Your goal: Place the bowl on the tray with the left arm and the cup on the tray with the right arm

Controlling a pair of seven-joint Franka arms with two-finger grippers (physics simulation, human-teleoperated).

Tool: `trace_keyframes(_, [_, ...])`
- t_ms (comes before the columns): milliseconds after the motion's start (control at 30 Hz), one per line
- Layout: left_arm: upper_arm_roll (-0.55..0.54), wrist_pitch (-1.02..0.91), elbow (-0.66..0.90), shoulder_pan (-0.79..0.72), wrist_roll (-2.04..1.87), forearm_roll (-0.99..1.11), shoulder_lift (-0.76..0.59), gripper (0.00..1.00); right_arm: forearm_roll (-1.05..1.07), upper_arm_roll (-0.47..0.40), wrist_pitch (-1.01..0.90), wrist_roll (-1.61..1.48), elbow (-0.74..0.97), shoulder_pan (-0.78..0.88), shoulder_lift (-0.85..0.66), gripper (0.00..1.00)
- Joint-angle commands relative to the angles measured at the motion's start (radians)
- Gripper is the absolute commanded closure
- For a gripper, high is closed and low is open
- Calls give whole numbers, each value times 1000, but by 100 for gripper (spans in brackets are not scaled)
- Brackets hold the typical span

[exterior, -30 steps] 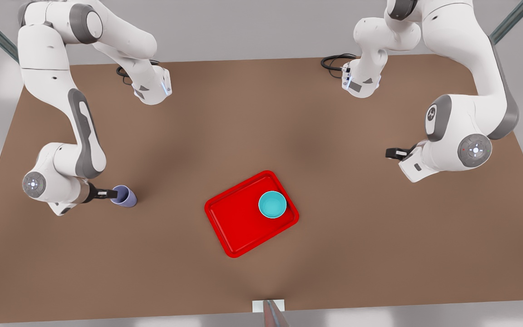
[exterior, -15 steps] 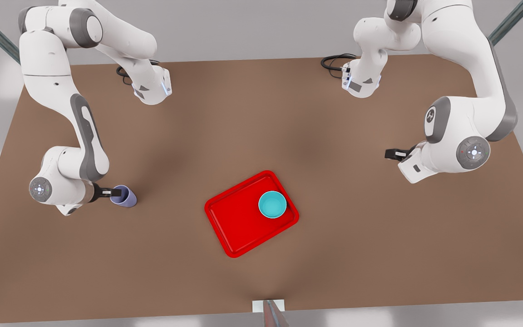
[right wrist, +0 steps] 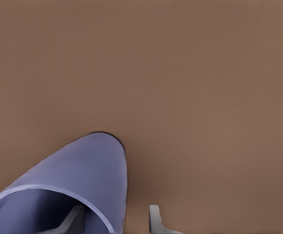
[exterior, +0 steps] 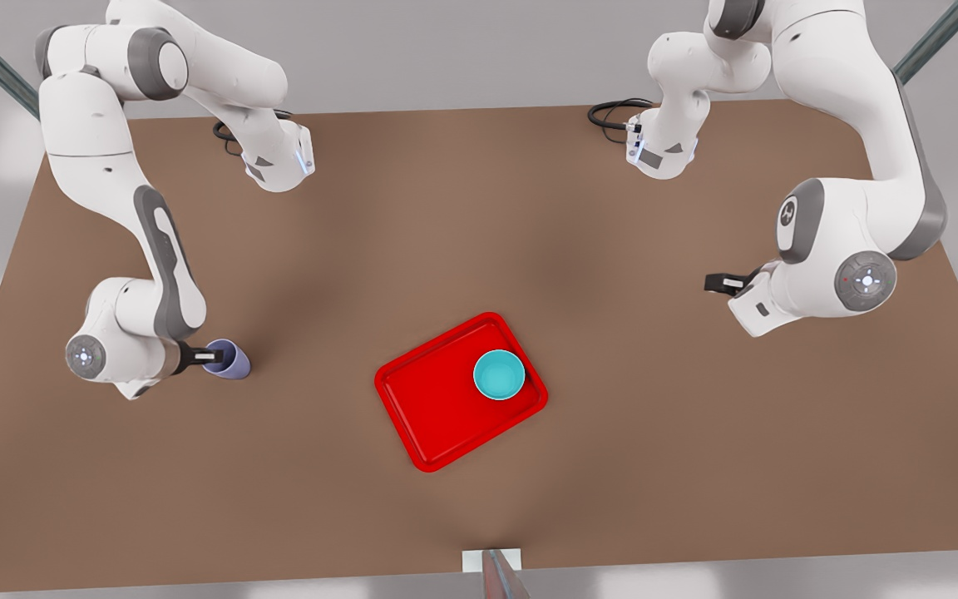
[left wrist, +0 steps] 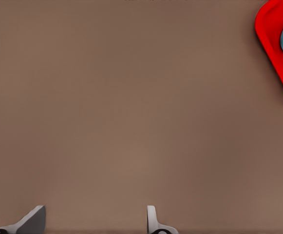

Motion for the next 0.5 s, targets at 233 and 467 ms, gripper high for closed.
trace_keyframes(233, [0,-2,2,0,0,0,-2,0,0,2,8,2,18,6,6,79])
trace_keyframes(467, [0,2,2,0,0,0,5,0,2,5,-11,0,13,2,-1,79])
